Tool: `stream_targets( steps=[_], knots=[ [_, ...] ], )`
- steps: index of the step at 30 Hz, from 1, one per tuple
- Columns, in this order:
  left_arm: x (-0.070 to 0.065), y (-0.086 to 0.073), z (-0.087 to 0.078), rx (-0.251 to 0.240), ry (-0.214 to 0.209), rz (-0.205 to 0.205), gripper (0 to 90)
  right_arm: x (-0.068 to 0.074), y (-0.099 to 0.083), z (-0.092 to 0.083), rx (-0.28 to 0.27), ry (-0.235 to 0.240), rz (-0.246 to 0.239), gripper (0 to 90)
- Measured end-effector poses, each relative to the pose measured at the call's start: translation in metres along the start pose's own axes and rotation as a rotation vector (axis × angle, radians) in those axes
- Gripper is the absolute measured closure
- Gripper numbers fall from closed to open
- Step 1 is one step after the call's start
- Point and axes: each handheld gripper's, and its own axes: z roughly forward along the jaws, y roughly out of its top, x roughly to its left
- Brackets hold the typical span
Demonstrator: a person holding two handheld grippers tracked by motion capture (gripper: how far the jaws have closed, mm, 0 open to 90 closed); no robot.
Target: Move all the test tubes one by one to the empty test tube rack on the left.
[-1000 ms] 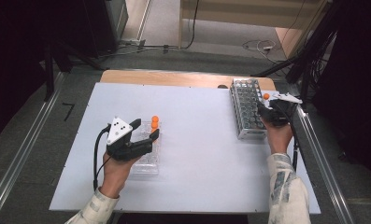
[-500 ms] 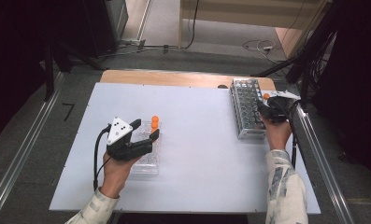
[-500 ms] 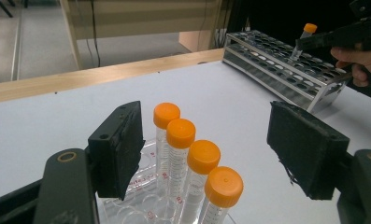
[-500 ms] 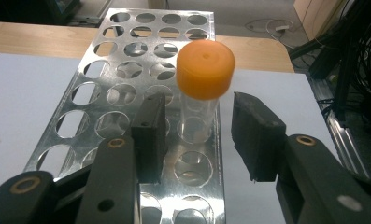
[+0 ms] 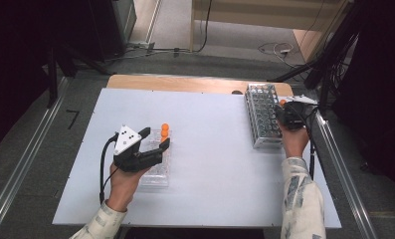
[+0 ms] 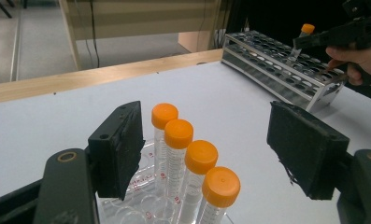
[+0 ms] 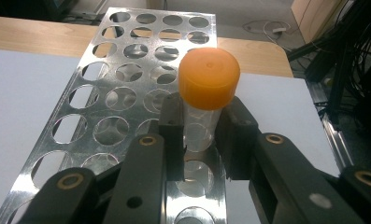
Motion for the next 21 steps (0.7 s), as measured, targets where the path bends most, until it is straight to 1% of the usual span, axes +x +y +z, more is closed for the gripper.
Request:
stream_targets(
  steps=[4,9,13,19,21],
  knots=[
    [0.000,0.000,0.000,-0.001,0.000,-0.001,26.8,-0.001,0.001,-0.001,-0.005,0.008,0.011,71.4],
    [0.000,0.000,0.000,-0.002,0.000,-0.003,26.8,-0.004,0.004,-0.006,-0.012,0.022,0.036,71.7],
    [0.000,0.000,0.000,-0.003,-0.001,-0.002,26.8,-0.006,0.006,-0.010,-0.038,0.026,0.053,71.8],
    [-0.001,0.000,0.000,-0.001,-0.002,-0.001,26.8,-0.007,0.013,-0.019,-0.067,0.026,0.054,71.9],
    [0.000,0.000,0.000,-0.003,-0.001,-0.002,26.8,-0.007,0.016,-0.023,-0.081,0.023,0.047,72.0]
  ],
)
